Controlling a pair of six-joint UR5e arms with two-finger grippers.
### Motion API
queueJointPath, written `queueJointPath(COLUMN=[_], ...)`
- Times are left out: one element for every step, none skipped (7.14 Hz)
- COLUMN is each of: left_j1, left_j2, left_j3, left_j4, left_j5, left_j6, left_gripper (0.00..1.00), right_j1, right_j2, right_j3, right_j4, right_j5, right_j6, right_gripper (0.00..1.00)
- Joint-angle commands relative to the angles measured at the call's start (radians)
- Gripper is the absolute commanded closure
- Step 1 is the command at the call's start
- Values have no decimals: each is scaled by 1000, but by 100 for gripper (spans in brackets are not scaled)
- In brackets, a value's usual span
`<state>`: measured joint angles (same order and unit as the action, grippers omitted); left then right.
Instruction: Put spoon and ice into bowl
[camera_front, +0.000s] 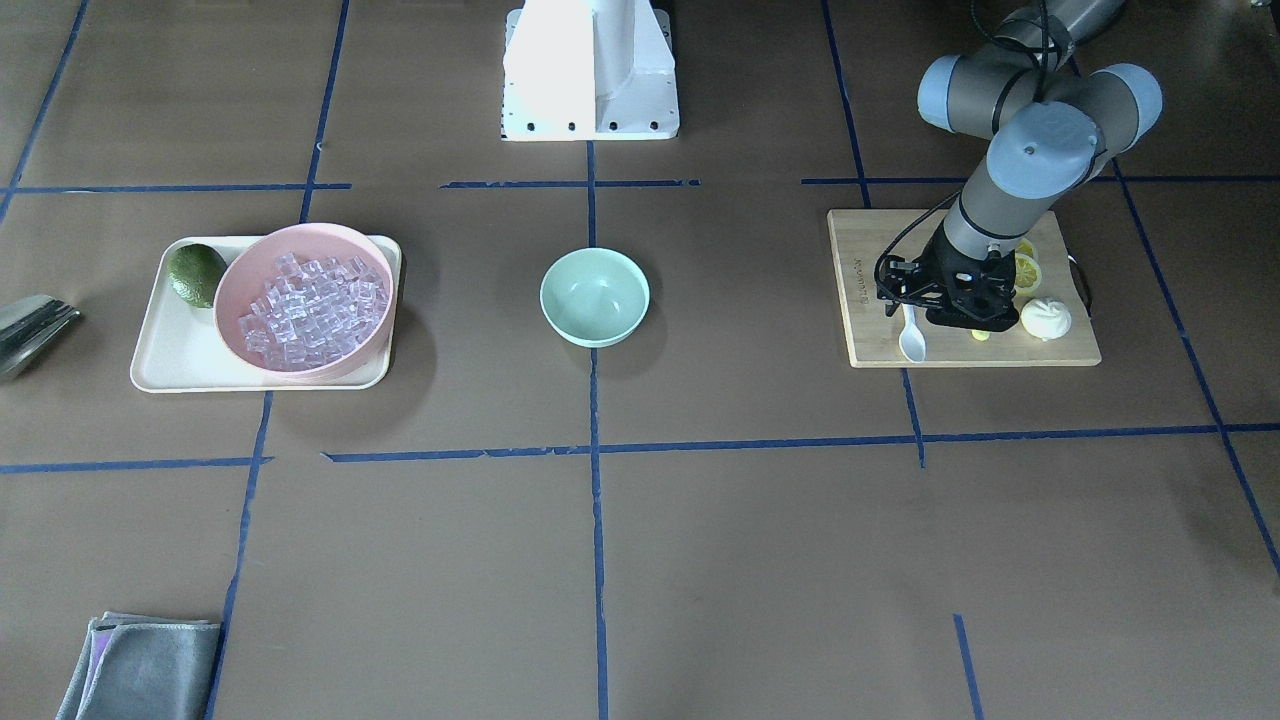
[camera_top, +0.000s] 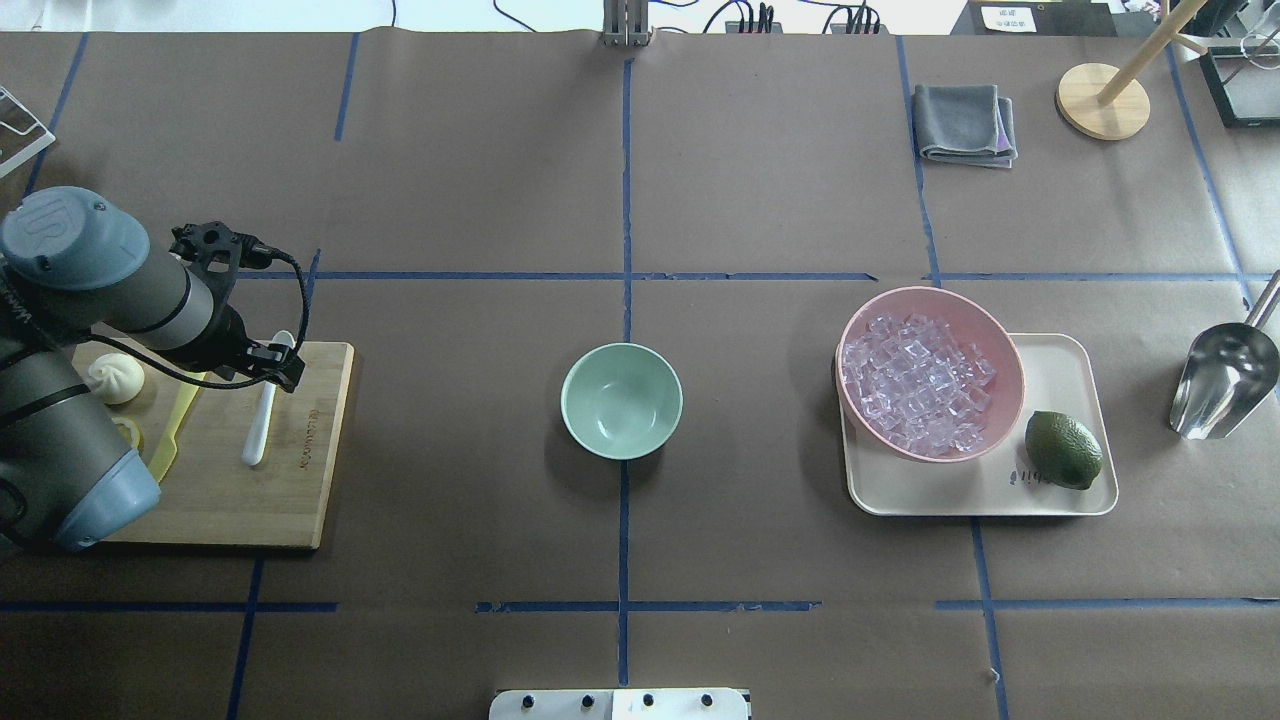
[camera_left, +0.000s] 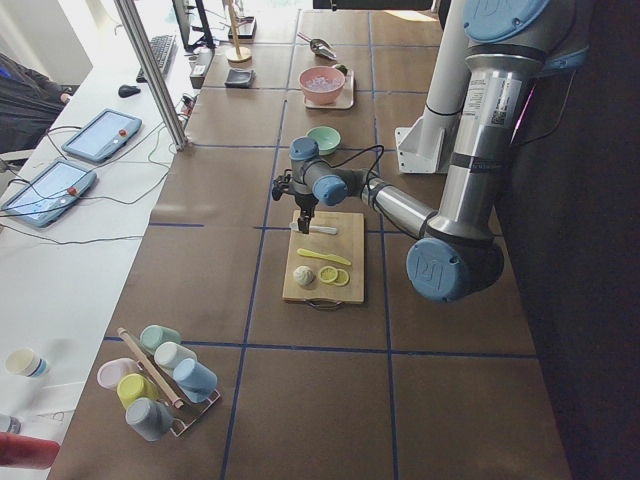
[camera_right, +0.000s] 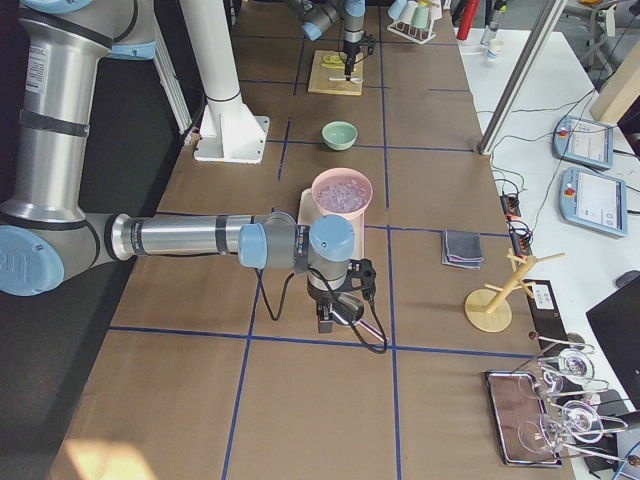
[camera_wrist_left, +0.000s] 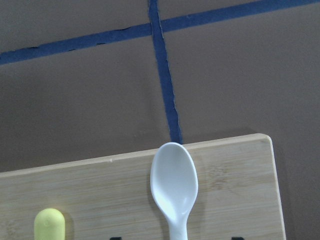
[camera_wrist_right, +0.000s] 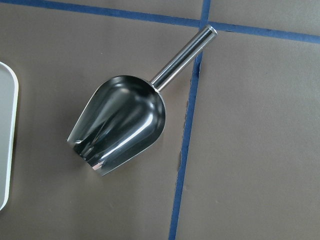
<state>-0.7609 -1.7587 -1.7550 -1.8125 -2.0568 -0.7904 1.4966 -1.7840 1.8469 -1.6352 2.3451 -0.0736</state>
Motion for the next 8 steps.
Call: queueJointPath(left_j1=[2, 3, 17, 18, 23, 25, 25, 25], left_j2=[-1, -4, -4, -4, -4, -4, -2, -2], left_j3=[12, 14, 14, 12, 14, 14, 14, 14], left_j4=[-5, -5, -5, -5, -4, -4, -4, -5], left_j5=[0, 0, 0, 0, 0, 0, 0, -2], left_j6=[0, 0, 0, 0, 0, 0, 0, 0], left_gripper=[29, 31, 32, 43, 47, 47, 61, 81], right_j1=[-1, -1, -1, -1, -1, 1, -1, -1], right_j2=[0, 0, 0, 0, 0, 0, 0, 0], right_j3=[0, 0, 0, 0, -2, -2, -2, -2], right_j4=[0, 0, 0, 0, 0, 0, 0, 0], right_j5=[-1, -1, -1, -1, -1, -1, -1, -1], right_j6=[0, 0, 0, 0, 0, 0, 0, 0], right_gripper=[0, 0, 0, 0, 0, 0, 0, 0])
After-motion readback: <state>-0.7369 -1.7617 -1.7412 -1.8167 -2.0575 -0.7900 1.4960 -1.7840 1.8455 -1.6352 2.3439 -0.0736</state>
